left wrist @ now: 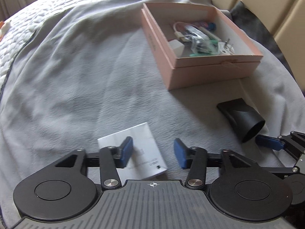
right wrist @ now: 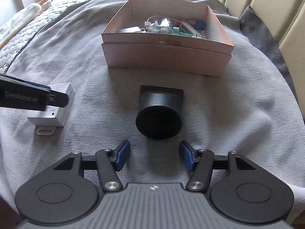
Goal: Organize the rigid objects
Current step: 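Grasp the white USB-C charge cable box with the left tool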
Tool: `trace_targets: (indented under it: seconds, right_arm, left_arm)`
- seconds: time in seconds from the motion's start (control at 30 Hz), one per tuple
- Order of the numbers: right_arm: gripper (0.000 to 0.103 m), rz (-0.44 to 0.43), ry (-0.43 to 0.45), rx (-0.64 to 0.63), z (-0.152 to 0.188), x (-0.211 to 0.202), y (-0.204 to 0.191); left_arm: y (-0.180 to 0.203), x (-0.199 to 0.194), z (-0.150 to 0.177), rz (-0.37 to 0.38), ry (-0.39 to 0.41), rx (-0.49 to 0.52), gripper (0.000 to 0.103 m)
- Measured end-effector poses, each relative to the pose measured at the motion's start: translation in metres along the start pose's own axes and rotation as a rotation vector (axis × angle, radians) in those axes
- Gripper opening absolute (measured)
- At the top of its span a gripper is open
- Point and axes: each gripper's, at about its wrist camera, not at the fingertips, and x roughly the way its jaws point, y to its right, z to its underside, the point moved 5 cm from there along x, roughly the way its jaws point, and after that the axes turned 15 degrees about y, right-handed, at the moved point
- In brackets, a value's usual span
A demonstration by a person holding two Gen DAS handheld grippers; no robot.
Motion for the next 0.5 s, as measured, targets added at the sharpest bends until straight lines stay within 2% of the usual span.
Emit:
trace_targets:
  seconds: [0.07,0.13,0.17,0.23,0.3,0.37,0.43,0.5]
  right_arm:
    - [0.059,-0.008,0.016,0.0,0.002,-0.001,0.001]
    - [0.06,-0.016,0.032,0.002,0.003,-0.003,0.001]
    - [0.06,-0.019,0.041,0.002,0.004,-0.003,0.002]
    - [0.06,-0.02,0.054,0.0,0.006,-0.004,0.001]
    - [0.06,-0.017,0.06,-0.007,0.006,-0.004,0.001]
    - [0.061,-0.013,0.062,-0.009,0.006,-0.005,0.0]
    - [0.061,-0.008,0.064,-0.009,0.006,-0.004,-0.001]
    - [0.063,-0.004,0.067,-0.01,0.007,-0.005,-0.002]
  left_arm:
    - [0.009,0.004,0.0,0.007,-0.003,0.018,0.079]
    - [0.016,0.009,0.001,0.023,-0.011,0.026,0.091]
    - [0.018,0.009,0.0,0.024,-0.01,0.024,0.093]
    - [0.015,0.006,-0.001,0.022,0.013,-0.01,0.091]
    - [0.006,-0.005,-0.004,0.005,0.053,-0.063,0.084]
    - [-0.009,-0.017,-0.004,-0.078,0.094,-0.087,0.075]
    - [-0.028,-0.023,-0.001,-0.124,0.092,-0.156,0.075]
    - [-0.043,-0.02,0.005,-0.134,0.048,-0.216,0.075]
